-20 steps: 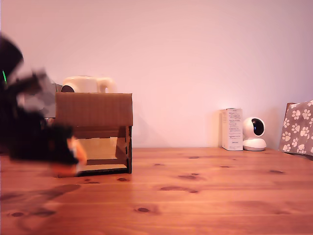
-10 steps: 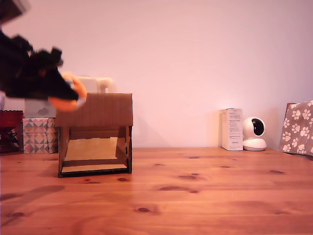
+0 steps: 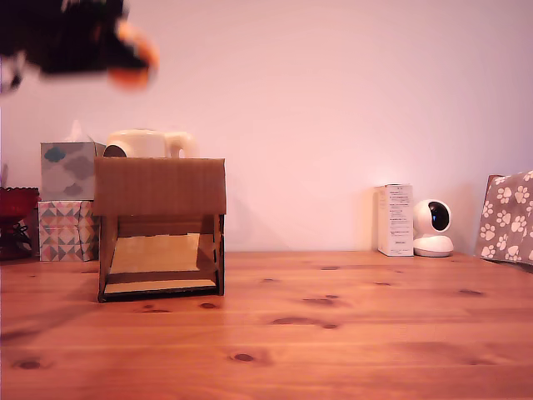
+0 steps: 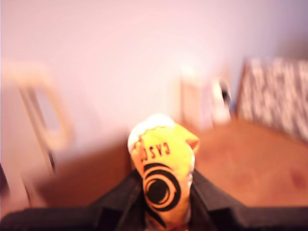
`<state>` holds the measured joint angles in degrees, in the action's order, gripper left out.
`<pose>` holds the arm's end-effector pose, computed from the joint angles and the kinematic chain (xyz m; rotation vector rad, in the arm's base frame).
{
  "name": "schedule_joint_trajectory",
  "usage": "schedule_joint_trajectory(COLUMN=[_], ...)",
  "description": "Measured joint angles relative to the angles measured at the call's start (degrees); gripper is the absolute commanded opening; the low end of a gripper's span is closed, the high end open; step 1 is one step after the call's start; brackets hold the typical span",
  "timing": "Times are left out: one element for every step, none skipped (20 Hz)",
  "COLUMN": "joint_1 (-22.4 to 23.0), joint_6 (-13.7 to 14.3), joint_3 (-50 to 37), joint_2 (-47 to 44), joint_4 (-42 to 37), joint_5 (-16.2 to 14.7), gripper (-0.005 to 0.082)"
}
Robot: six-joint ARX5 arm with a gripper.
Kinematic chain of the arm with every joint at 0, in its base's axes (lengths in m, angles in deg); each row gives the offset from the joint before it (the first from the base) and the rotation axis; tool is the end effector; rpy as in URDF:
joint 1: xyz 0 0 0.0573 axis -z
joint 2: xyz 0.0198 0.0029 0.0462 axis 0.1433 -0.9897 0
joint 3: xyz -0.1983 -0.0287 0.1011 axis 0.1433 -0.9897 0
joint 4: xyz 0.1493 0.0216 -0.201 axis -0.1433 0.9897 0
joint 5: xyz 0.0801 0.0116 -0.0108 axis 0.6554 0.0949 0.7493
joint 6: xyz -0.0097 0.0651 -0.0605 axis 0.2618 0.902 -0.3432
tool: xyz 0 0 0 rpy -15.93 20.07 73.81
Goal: Drop the footbag into the cardboard dice tower
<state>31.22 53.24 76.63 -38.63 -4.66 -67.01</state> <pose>0.2840 -0.1324 0.2450 0.0012 -0.0220 -0.5447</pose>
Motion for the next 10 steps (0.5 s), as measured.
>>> schedule_joint_trajectory(joint_1=[-0.24, -0.31, -0.46, -0.63, -0.74, -1.14, -1.44, -1.79, -2.21, -2.71], joint_6=[0.0, 0.0, 0.0, 0.02, 0.02, 0.02, 0.02, 0.02, 0.02, 0.04], joint_3=[3.21, 6.27, 9.66, 12.85, 15.67, 18.86, 22.14, 25.42, 28.52, 31.36], joint_2=[-1.25, -2.86, -5.18, -7.87, -10.47, -13.35, -16.2, -18.82, -21.09, -23.02], joint_4=[1.66, 3.89, 6.78, 9.62, 12.59, 16.09, 19.54, 22.77, 25.79, 28.37], joint_5=[0.02, 0.07, 0.13, 0.2, 0.24, 0.24, 0.22, 0.24, 0.22, 0.2], gripper=[0.0125, 0.0129, 0.0129, 0.0129, 0.0129, 0.0129, 0.0129, 0.0129, 0.0129, 0.0129])
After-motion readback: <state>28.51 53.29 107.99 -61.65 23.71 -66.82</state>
